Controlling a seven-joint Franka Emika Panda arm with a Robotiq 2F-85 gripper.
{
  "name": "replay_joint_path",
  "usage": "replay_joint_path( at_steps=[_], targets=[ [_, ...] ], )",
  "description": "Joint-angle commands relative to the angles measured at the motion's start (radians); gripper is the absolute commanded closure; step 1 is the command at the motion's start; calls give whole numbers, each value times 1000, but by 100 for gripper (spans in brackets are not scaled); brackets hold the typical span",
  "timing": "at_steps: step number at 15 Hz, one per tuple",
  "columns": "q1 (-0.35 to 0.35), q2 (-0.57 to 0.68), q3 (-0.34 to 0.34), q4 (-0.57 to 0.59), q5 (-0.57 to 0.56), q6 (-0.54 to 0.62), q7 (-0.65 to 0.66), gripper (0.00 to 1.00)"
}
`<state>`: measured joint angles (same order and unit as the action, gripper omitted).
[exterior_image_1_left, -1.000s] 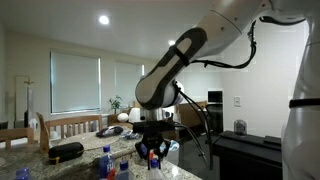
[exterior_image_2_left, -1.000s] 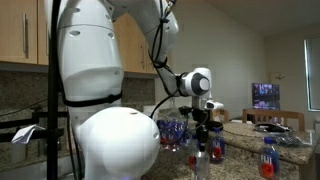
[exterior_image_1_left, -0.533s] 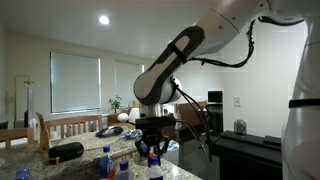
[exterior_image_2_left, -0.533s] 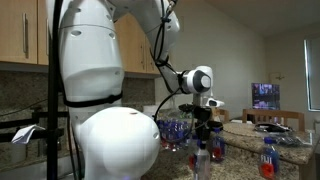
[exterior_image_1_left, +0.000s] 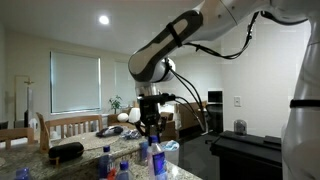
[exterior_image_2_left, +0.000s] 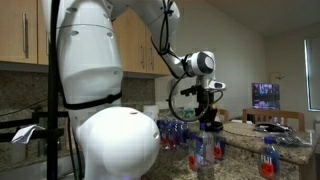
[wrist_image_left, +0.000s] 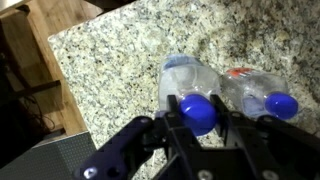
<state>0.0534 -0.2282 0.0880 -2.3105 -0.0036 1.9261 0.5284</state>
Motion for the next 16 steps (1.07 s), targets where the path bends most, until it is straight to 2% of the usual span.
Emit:
replay_joint_path(
  at_steps=[1,7,8,12,13,16],
  targets=[
    [-11,55,-12,149,-40,-162,-192,86],
    [-7,173,-48,365,-124,-316,-509,86],
    [-7,116,-45,293,-93,-266,-420,65],
    [-5,172,-49,350,-102,-284,-475,65],
    [12,183,-31,349,-143,-283,-516,85],
    [22,211,-23,394,-157,-291,-672,85]
  ],
)
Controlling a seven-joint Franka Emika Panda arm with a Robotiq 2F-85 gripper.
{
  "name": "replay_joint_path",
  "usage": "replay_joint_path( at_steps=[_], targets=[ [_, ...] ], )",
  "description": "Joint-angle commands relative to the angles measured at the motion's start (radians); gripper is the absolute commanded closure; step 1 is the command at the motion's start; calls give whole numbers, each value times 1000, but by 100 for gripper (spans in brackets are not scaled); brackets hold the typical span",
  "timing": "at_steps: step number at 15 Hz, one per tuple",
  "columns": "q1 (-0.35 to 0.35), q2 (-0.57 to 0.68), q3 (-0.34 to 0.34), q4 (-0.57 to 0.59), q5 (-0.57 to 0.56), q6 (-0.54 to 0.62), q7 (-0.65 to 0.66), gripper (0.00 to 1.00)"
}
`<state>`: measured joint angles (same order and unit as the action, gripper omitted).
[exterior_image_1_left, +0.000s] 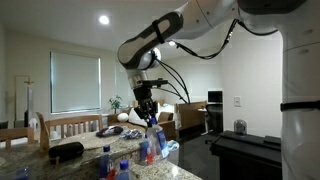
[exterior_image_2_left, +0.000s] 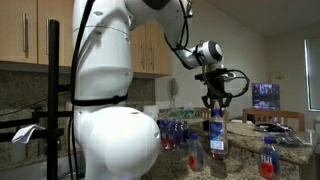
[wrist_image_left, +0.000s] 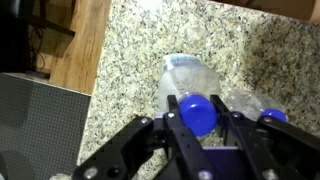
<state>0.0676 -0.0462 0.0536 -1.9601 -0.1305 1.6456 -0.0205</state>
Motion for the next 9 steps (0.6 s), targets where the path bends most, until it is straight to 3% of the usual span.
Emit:
replay_joint_path(
  at_steps=[1,9],
  targets=[
    [1,37,5,74,-47,-28,-186,85],
    [-31,145,-25,230,-258,30,-606,85]
  ],
)
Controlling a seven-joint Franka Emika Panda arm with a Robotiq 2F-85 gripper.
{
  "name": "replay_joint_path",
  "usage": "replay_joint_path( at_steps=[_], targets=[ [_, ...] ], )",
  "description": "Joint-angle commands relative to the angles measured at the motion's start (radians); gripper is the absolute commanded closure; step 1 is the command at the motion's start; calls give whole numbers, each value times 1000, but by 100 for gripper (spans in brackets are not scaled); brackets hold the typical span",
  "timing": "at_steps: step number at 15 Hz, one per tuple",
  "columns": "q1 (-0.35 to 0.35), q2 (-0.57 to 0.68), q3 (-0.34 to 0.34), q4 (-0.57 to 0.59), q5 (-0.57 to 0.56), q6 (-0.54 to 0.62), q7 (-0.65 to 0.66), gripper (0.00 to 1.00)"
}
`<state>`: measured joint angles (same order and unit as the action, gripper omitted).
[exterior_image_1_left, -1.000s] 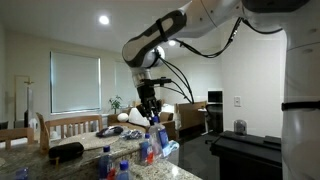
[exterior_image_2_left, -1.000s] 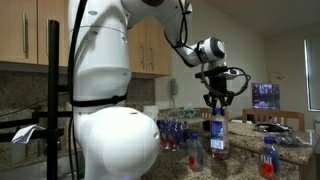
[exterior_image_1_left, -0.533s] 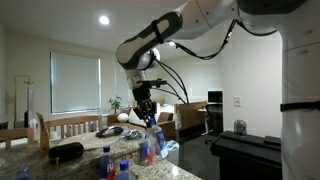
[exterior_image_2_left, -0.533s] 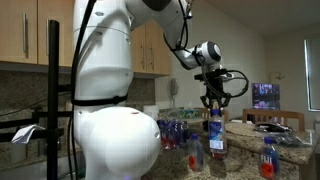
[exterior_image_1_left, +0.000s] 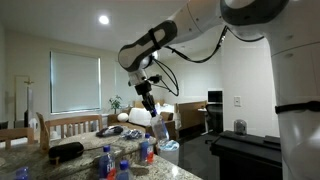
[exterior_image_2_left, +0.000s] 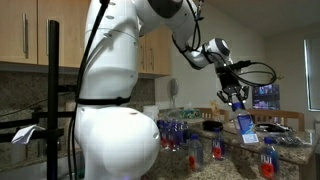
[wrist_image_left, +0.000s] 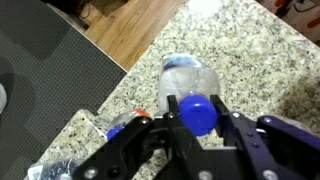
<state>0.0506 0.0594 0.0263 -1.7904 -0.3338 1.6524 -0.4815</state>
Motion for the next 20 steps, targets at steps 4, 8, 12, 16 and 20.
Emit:
replay_joint_path(
  at_steps=[4,8,12,16,20],
  targets=[
    [-6,52,24,50,-44,144,-277,85],
    [4,56,61,56,48,182,-426,87],
    [13,67,56,53,1,181,-334,65],
    [13,71,65,63,-8,202,-482,85],
    [0,120,69,153,41,202,-708,85]
  ],
)
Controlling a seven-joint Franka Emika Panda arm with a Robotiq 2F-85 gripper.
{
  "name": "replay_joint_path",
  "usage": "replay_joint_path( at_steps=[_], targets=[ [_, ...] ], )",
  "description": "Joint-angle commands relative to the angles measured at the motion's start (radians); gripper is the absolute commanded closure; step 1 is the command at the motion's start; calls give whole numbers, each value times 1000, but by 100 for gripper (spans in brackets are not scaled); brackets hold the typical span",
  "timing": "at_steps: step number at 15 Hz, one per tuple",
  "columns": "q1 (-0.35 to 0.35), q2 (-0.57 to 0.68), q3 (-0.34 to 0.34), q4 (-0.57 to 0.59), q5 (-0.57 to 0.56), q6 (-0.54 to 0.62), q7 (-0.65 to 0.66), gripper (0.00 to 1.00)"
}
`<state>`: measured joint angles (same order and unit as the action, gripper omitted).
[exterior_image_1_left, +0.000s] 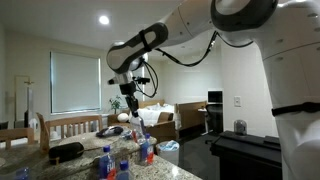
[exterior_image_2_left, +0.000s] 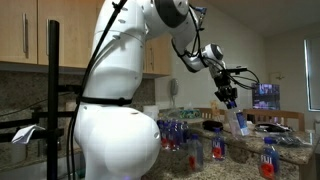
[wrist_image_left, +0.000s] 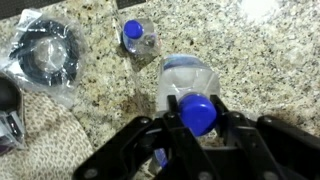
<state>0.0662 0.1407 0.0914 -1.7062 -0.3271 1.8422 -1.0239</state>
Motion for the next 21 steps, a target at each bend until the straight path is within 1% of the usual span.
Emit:
replay_joint_path(
  at_steps=[1,6,7,8,9,11,14,15,16,17,19,21],
  targets=[
    [-18,54,4,93,46,3,-225,85],
    [-28,121,11,133,82,14,-488,86],
    [-28,137,13,154,84,-10,-541,86],
    [-20,132,13,154,58,-40,-581,86],
    [-12,123,2,128,62,-10,-485,65],
    [-10,134,3,137,62,-17,-531,65],
    [-10,134,4,143,62,-22,-542,65],
    [-10,134,4,144,62,-24,-542,86],
    [-27,135,19,161,80,-40,-700,86],
    [-39,132,20,169,109,-33,-752,86],
    [-52,125,15,189,129,-55,-887,86],
    [-59,98,2,195,93,-119,-1010,86]
  ],
)
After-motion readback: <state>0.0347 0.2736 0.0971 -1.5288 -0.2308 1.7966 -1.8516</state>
